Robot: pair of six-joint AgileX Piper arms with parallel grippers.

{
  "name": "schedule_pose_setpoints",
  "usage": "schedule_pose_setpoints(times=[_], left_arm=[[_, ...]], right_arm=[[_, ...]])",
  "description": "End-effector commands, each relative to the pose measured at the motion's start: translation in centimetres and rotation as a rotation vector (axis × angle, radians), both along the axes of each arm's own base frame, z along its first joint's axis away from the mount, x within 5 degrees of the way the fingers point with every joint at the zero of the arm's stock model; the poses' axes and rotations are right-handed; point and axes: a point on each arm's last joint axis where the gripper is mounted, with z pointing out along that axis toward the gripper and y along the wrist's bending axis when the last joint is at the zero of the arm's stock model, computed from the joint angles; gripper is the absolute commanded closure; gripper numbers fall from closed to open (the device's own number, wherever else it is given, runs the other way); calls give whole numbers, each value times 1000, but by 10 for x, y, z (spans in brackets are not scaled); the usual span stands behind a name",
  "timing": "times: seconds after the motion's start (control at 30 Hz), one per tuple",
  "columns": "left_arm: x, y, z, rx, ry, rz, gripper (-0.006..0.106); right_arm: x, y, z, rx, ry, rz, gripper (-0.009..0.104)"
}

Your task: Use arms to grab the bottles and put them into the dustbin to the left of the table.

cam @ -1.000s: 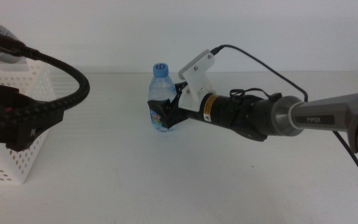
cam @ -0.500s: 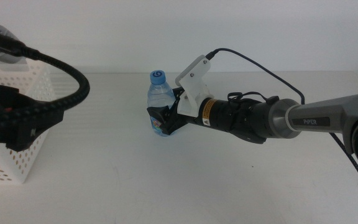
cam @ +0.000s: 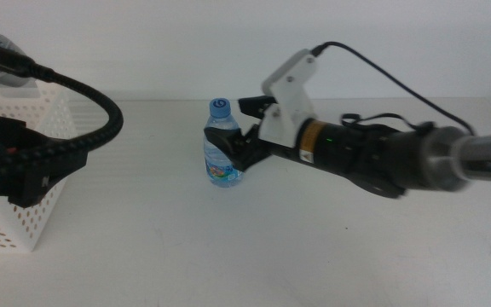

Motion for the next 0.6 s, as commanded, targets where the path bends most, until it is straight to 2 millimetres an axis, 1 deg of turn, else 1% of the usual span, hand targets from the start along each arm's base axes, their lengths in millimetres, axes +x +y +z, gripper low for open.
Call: schedule_pose_setpoints(times=[0.0, 0.1, 0.2, 0.3, 0.43, 0.47, 0.57], left_arm=[[0, 0, 15, -51, -79, 19, 24], [0, 0, 15, -51, -79, 19, 24], [0, 0, 15, -51, -79, 19, 24], [0, 0, 15, -51, -79, 19, 24], [0, 0, 15, -51, -79, 19, 24], [0, 0, 15, -51, -79, 19, 24], [0, 0, 15, -51, -79, 19, 24]], right_arm=[[-19, -12, 49, 98, -117, 4, 22], [-40, -27, 65, 108, -130, -25, 24], [-59, -44, 80, 97, -105, -88, 24], [-76, -62, 99, 54, -71, -174, 24], [-103, -89, 128, 51, -26, -291, 24], [-110, -96, 133, 49, -13, -317, 24], [-132, -114, 139, 38, 19, -375, 24]])
